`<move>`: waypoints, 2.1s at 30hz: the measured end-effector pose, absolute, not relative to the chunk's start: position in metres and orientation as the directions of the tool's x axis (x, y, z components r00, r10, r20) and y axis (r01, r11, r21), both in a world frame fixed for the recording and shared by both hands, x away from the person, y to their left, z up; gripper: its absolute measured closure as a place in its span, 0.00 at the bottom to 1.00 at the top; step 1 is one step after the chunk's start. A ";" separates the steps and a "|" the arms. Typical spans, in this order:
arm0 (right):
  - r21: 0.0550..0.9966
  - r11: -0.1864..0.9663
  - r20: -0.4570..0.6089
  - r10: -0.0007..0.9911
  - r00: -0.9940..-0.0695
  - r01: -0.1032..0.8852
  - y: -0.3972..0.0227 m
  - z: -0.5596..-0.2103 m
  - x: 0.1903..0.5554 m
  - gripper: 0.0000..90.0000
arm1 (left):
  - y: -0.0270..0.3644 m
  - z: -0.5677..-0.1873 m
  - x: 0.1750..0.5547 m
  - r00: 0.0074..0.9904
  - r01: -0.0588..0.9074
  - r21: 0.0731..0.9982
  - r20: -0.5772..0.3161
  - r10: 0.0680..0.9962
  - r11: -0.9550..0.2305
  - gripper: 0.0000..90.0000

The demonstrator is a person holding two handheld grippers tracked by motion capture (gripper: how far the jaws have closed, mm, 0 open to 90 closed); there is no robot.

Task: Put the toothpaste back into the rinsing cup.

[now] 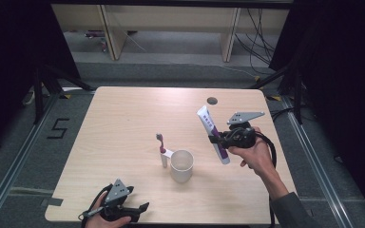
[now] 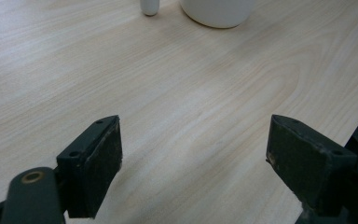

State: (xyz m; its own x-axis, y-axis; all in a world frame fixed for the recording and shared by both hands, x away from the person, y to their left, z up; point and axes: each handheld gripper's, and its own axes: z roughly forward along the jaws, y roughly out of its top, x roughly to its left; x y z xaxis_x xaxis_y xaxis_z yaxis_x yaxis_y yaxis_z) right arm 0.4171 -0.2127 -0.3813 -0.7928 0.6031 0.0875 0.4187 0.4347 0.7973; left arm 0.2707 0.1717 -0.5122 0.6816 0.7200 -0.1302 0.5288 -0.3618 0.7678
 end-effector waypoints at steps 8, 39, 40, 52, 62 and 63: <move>0.842 0.361 0.128 0.589 -0.798 0.401 -0.201 -0.375 0.420 0.86 | 0.172 -0.512 0.271 0.678 0.526 0.772 -0.127 0.724 -0.357 0.20; 0.905 0.232 0.210 0.483 -0.850 0.355 -0.144 -0.377 0.414 0.86 | 0.173 -0.512 0.271 0.680 0.525 0.774 -0.130 0.722 -0.355 0.20; 0.905 0.230 0.212 0.486 -0.848 0.359 -0.143 -0.379 0.413 0.86 | 0.173 -0.512 0.271 0.681 0.527 0.770 -0.129 0.721 -0.360 0.20; 0.888 0.265 0.218 0.479 -0.850 0.376 -0.128 -0.403 0.411 0.86 | 0.171 -0.513 0.270 0.675 0.528 0.781 -0.147 0.723 -0.334 0.20; 0.872 0.324 0.193 0.462 -0.866 0.368 -0.124 -0.420 0.412 0.86 | 0.170 -0.514 0.270 0.675 0.526 0.784 -0.149 0.722 -0.330 0.20; 0.874 0.319 0.193 0.465 -0.864 0.366 -0.124 -0.422 0.412 0.86 | 0.171 -0.514 0.270 0.680 0.526 0.780 -0.146 0.718 -0.339 0.20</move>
